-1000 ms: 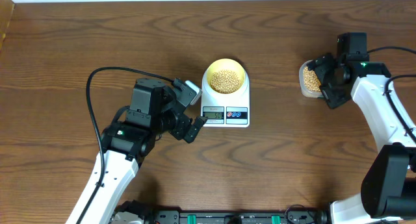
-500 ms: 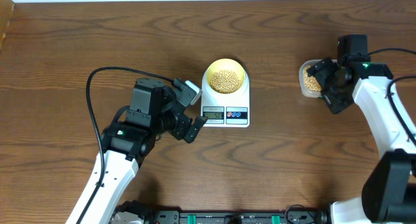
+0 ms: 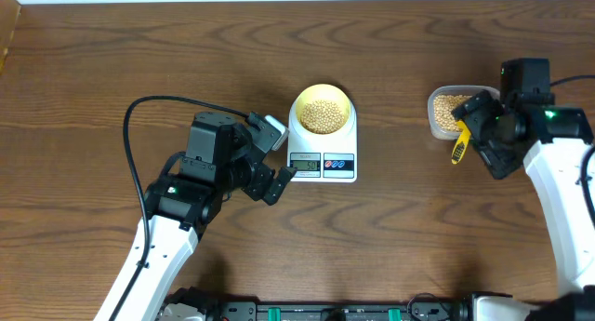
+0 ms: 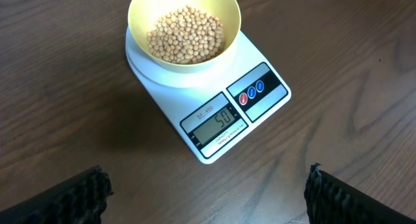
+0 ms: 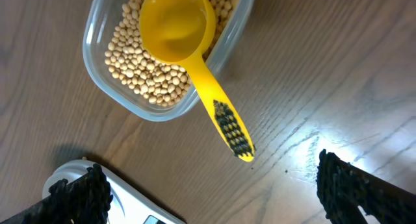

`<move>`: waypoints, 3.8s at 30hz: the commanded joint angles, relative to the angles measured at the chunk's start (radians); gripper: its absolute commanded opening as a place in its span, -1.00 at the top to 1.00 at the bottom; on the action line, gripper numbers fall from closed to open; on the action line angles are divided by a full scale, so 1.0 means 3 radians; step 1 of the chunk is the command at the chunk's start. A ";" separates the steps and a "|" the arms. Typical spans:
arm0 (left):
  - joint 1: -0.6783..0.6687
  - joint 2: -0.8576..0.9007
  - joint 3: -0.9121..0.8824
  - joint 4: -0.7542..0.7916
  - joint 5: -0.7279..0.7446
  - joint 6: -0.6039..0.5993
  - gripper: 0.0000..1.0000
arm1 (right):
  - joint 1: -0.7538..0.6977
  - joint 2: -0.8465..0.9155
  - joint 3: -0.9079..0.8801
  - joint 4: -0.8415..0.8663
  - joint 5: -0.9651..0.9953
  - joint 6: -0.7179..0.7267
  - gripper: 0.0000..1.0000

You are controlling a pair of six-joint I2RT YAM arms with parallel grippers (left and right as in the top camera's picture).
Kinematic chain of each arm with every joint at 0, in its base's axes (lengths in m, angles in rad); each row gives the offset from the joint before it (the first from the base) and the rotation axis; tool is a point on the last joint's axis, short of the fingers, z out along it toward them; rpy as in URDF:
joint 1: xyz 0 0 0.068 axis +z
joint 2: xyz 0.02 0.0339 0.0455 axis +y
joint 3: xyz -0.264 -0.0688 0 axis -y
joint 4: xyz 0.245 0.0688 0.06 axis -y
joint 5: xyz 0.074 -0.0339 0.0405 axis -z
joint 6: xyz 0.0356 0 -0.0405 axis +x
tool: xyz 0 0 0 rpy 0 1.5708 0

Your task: Scoop item into bowl and weigh 50g on scale

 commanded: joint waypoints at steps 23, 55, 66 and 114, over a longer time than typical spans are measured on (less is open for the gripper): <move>0.0014 -0.0020 0.0013 0.0005 0.0017 0.0008 -0.96 | 0.0168 -0.0210 0.0032 0.0010 -0.0017 -0.2668 -0.98; 0.0014 -0.0020 0.0013 0.0005 0.0017 0.0008 -0.95 | 0.0167 -0.0209 0.0031 0.0009 0.0458 -0.3108 -0.98; 0.0014 -0.0020 0.0013 0.0005 0.0015 0.0008 -0.96 | 0.0167 -0.0209 0.0031 0.0009 0.0458 -0.3108 -0.98; 0.0014 -0.0020 0.0013 0.0005 0.0017 0.0008 -0.96 | 0.0167 -0.0209 0.0031 0.0009 0.0458 -0.3108 -0.99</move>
